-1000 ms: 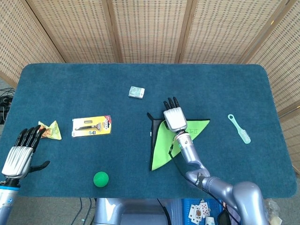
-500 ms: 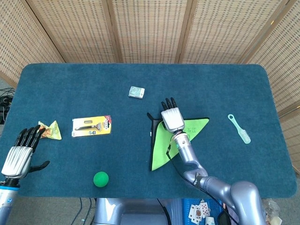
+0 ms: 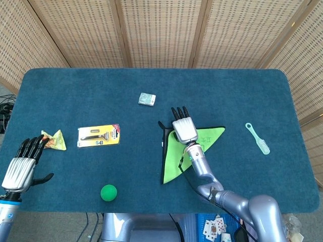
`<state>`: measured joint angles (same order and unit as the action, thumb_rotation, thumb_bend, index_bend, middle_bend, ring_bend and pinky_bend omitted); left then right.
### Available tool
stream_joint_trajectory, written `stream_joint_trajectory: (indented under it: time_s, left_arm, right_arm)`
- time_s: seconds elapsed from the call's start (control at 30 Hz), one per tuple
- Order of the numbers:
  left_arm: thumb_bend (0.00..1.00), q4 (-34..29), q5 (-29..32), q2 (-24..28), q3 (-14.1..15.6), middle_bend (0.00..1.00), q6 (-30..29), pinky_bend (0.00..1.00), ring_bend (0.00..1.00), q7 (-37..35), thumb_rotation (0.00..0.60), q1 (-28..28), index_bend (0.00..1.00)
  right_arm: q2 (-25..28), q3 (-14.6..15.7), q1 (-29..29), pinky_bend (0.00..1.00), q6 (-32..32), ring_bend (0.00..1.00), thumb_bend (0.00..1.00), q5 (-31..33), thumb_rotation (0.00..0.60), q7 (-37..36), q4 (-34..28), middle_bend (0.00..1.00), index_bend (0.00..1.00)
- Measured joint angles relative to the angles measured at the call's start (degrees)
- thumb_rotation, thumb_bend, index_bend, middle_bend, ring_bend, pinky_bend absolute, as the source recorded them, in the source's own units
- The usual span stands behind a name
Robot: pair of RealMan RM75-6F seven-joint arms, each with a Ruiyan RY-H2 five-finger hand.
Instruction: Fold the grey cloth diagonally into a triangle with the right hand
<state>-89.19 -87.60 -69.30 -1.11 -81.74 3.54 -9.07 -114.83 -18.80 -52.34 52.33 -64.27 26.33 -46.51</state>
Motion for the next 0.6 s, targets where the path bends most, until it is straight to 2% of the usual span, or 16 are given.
stream_joint_trajectory:
  time_s: [0.1, 0.17, 0.6]
  left_arm:
    - [0.17, 0.0, -0.1, 0.0, 0.0, 0.00, -0.1, 0.00, 0.00, 0.0, 0.600, 0.0, 0.00]
    - [0.17, -0.1, -0.3, 0.0, 0.1, 0.00, -0.2, 0.00, 0.00, 0.1, 0.600, 0.0, 0.00]
    - [0.17, -0.3, -1.0, 0.0, 0.4, 0.00, -0.5, 0.00, 0.00, -0.1, 0.600, 0.1, 0.00]
  right_arm:
    - [0.6, -0.1, 0.1, 0.00, 0.3, 0.00, 0.24, 0.0, 0.600, 0.1, -1.0, 0.00, 0.15]
    - [1.2, -0.2, 0.1, 0.00, 0.8, 0.00, 0.22, 0.0, 0.600, 0.4, -1.7, 0.00, 0.13]
    - [6.9, 0.3, 3.1, 0.00, 5.4, 0.00, 0.20, 0.4, 0.600, 4.3, -11.5, 0.00, 0.13]
